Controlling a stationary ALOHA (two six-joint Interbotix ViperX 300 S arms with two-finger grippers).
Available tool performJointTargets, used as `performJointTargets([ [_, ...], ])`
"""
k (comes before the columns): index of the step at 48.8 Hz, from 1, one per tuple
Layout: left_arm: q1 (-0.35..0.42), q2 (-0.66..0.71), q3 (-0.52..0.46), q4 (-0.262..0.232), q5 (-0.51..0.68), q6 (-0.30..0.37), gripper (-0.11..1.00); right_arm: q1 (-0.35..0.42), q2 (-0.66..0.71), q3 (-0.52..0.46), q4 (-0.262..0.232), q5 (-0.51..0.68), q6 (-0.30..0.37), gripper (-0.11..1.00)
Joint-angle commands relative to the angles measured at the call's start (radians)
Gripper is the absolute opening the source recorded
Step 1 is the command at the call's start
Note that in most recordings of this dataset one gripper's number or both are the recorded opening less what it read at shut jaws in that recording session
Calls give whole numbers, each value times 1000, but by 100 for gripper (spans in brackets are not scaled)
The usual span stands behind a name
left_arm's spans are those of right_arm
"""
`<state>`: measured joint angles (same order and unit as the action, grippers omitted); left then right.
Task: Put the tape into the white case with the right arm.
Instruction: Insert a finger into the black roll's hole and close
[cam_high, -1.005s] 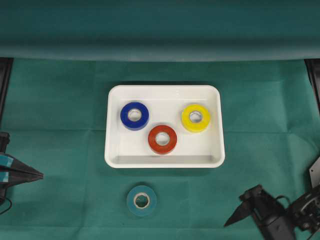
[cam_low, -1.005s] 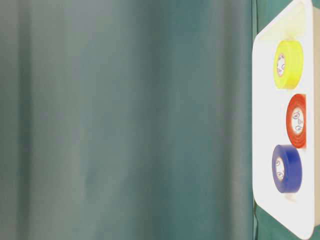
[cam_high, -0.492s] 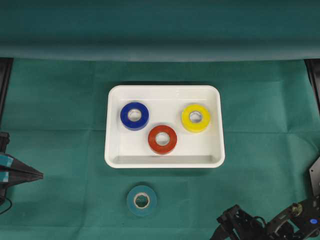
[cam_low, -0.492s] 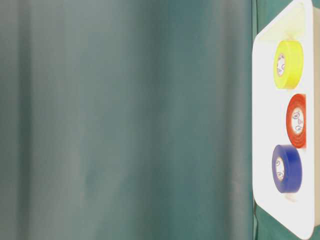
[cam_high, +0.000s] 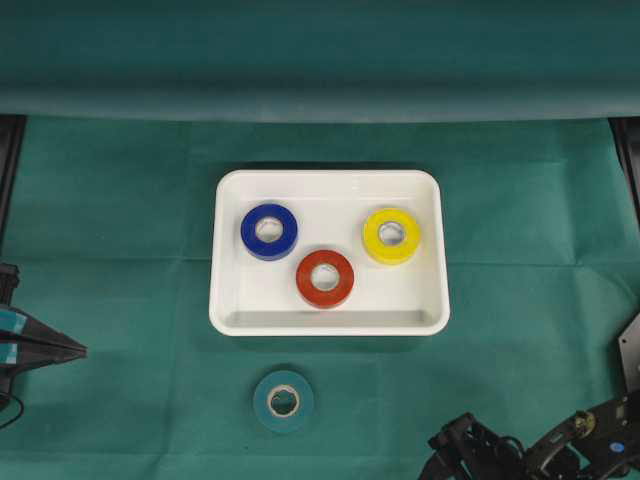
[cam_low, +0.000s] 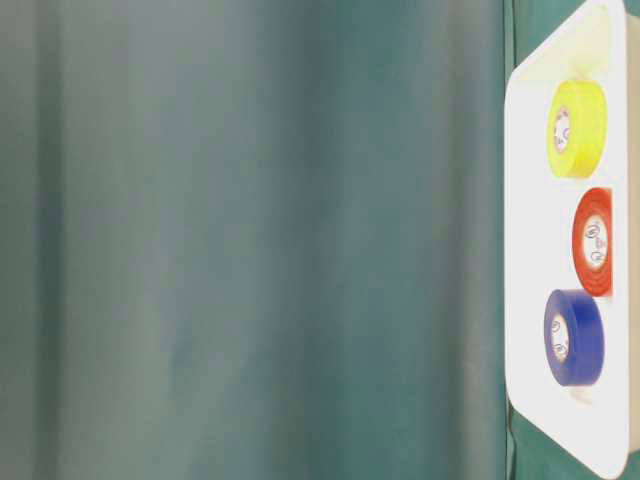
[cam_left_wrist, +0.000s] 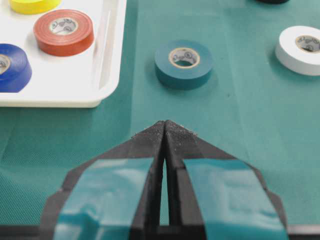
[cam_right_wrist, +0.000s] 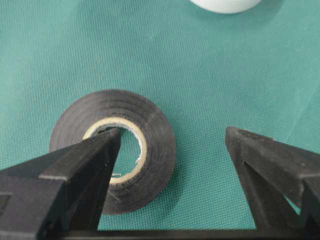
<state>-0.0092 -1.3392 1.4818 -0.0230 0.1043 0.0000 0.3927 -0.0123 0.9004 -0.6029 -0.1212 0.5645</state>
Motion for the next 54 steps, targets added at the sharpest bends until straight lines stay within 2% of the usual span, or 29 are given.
performJointTargets([
  [1, 2, 8, -12, 0, -9, 2, 0, 3, 5, -23, 0, -8, -2, 57],
  [26, 2, 9, -12, 0, -9, 2, 0, 3, 44, -34, 0, 0, -2, 54],
  [29, 3, 8, -12, 0, -9, 2, 0, 3, 44, -34, 0, 2, -2, 48],
  [36, 3, 8, -12, 0, -9, 2, 0, 3, 44, -37, 2, 6, 0, 12],
  [40, 3, 8, -14, 0, -9, 2, 0, 3, 44, -40, 0, 8, 0, 0],
  [54, 3, 8, -12, 0, -9, 2, 0, 3, 44, -49, 2, 8, 2, -1],
])
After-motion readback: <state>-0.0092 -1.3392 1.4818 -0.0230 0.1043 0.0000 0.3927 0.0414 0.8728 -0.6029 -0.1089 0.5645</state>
